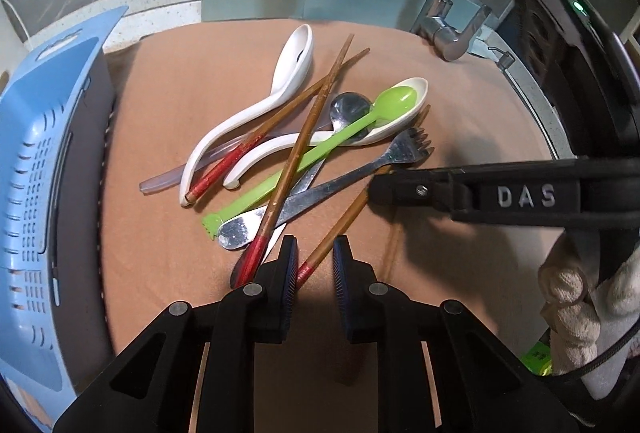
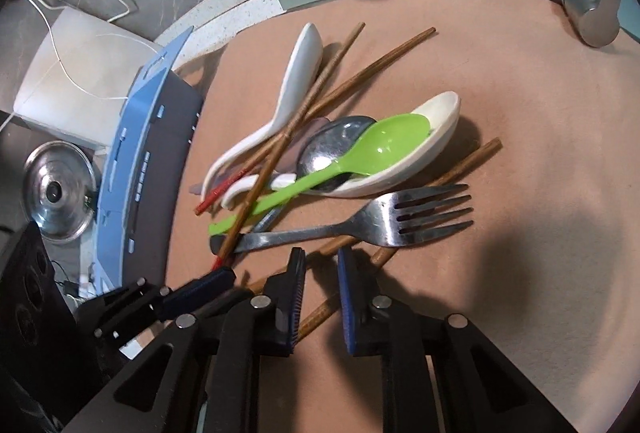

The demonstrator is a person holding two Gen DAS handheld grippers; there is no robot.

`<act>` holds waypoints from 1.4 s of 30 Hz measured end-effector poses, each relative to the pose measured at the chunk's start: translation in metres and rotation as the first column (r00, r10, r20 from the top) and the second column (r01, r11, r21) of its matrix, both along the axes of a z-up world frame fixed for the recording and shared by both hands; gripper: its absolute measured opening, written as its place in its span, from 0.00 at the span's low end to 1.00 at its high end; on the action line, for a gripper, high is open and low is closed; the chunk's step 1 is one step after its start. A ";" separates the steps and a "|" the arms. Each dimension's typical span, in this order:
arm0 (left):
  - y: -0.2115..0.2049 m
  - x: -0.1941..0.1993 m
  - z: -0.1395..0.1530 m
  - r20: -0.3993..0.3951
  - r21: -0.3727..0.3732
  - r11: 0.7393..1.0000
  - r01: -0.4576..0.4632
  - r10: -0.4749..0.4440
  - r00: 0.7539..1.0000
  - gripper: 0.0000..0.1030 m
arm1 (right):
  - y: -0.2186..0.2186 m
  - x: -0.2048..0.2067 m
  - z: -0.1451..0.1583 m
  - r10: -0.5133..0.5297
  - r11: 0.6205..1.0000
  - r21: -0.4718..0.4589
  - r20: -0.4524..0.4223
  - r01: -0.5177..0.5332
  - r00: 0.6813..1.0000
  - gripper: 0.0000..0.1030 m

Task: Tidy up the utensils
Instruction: 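Close the left tool on the red-tipped wooden chopsticks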

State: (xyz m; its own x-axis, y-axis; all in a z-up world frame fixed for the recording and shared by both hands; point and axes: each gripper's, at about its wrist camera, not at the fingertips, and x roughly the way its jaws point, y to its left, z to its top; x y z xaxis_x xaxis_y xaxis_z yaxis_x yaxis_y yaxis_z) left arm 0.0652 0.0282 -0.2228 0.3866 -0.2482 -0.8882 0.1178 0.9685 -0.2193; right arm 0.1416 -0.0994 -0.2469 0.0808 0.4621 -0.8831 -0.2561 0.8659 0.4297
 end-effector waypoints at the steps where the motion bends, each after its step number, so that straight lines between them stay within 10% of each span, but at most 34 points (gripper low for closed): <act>1: 0.000 0.001 -0.001 -0.007 0.001 1.000 0.001 -0.001 1.000 0.16 | -0.002 0.000 -0.001 -0.002 1.000 -0.004 -0.002 0.002 1.000 0.13; 24: -0.046 0.005 -0.010 -0.077 0.040 0.983 0.177 -0.174 0.982 0.17 | -0.063 -0.012 0.004 0.008 0.998 -0.070 0.018 -0.007 1.000 0.10; 28: -0.052 0.009 -0.010 -0.080 0.056 0.977 0.204 -0.199 0.977 0.19 | -0.062 -0.019 0.010 -0.025 0.999 -0.020 0.017 0.026 1.000 0.37; 42: -0.049 0.011 -0.011 -0.084 0.037 0.958 0.285 -0.281 0.956 0.19 | -0.015 -0.022 0.003 -0.062 0.962 -0.257 0.113 0.089 0.992 0.31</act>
State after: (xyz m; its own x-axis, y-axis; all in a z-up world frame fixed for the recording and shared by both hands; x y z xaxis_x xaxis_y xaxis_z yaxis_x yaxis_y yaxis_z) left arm 0.0765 -0.0207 -0.2337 0.2363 -0.2938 -0.9262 0.3735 0.9074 -0.1926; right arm 0.1196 -0.1147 -0.2439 0.2032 0.2056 -0.9573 -0.2163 0.9630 0.1610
